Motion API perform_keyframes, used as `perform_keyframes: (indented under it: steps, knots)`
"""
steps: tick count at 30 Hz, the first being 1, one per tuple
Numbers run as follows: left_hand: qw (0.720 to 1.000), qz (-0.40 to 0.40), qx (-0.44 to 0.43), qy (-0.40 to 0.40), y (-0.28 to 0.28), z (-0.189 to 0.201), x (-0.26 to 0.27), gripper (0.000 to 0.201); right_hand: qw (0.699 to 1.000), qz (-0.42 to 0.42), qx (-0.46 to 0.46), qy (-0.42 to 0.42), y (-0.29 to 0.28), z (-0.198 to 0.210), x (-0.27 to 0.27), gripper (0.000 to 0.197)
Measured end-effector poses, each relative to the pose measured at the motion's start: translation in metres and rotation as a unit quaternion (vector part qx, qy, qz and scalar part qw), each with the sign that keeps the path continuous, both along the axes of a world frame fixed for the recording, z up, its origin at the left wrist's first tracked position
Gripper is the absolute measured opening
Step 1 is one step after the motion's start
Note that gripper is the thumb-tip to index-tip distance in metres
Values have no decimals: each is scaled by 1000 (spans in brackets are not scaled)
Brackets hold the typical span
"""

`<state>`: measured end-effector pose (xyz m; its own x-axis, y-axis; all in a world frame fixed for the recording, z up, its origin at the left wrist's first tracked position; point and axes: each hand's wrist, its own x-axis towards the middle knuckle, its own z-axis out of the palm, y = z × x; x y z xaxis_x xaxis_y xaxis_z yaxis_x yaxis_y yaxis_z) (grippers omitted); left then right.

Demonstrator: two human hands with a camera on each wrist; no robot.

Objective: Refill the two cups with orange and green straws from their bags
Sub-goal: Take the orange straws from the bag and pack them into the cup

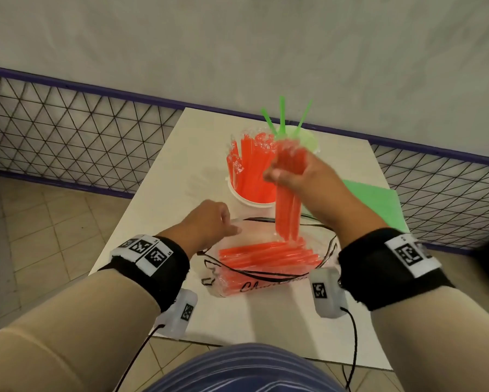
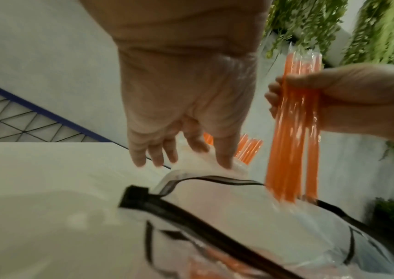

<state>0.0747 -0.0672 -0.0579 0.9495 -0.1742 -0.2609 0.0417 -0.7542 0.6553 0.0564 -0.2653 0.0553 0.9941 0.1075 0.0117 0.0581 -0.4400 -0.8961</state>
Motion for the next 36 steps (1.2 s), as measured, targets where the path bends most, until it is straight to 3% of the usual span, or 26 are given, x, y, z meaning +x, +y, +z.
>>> perform_keyframes:
  steps: [4,8,14,19,21,23,24,29,36]
  knots:
    - [977,115,-112,-141,-15,9,7,25,980,-105,134,-100,7,35,19,25]
    - [984,83,-88,-127,-30,4,17,40,956,-171,181,-154,28,33,41,29]
    - [988,91,-66,-110,-32,-3,20,28,979,-155,97,-95,57,-33,50,40]
    - [988,78,-39,-130,-32,5,20,21,994,-105,-24,21,56,-76,51,42]
    - [989,75,-38,-118,-31,6,20,17,986,-69,-139,58,56,-80,58,44]
    - [990,74,-36,-112,-31,7,20,16,956,-56,-279,68,55,-77,67,51]
    - [990,75,-37,-111,-31,7,19,17,948,-62,-305,61,54,-74,71,53]
    - [989,94,-48,-105,-32,8,17,23,968,-102,-228,-1,49,-59,80,38]
    - [991,85,-36,-96,-33,8,19,32,963,-90,-245,70,45,-82,75,22]
